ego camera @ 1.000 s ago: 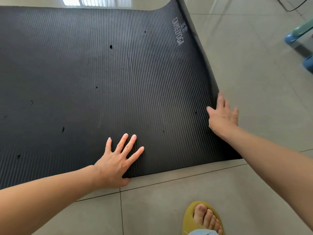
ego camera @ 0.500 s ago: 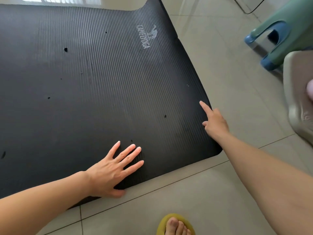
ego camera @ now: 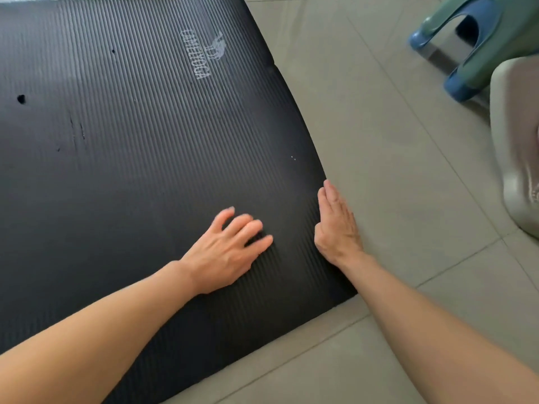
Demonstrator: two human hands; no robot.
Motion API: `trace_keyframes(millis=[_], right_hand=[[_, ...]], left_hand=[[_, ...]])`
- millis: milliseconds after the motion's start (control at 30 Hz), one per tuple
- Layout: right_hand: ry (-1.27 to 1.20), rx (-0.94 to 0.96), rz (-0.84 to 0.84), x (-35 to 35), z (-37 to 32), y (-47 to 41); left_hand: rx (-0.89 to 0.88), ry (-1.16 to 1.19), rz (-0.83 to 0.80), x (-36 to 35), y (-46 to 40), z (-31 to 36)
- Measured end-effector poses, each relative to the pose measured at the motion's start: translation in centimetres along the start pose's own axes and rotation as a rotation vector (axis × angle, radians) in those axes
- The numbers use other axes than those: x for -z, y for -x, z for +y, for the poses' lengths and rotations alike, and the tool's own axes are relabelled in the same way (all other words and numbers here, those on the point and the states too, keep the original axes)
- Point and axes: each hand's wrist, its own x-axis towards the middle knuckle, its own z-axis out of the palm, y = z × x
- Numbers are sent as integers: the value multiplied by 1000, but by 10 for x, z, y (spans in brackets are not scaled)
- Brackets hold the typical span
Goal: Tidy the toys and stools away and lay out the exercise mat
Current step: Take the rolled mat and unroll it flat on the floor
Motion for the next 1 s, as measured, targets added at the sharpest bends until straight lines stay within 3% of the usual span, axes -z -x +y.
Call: trace_keyframes(millis=[133, 300, 467, 600, 733, 1000], right_hand=[[11, 84, 278, -12, 12, -25], [95, 98, 456, -13, 10, -48], [91, 209, 412, -13, 8, -50], [49, 387, 225, -1, -20, -99], [9, 330, 87, 8, -61, -178], [51, 284, 168, 5, -70, -209]], left_hand=[[423, 65, -122, -7, -61, -48], [491, -27, -50, -15, -98, -68], [523, -38, -52, -13, -98, -65], [523, -16, -101, -10, -100, -66], [547, 34, -114, -8, -102, -68], [609, 118, -153, -8, -108, -70]])
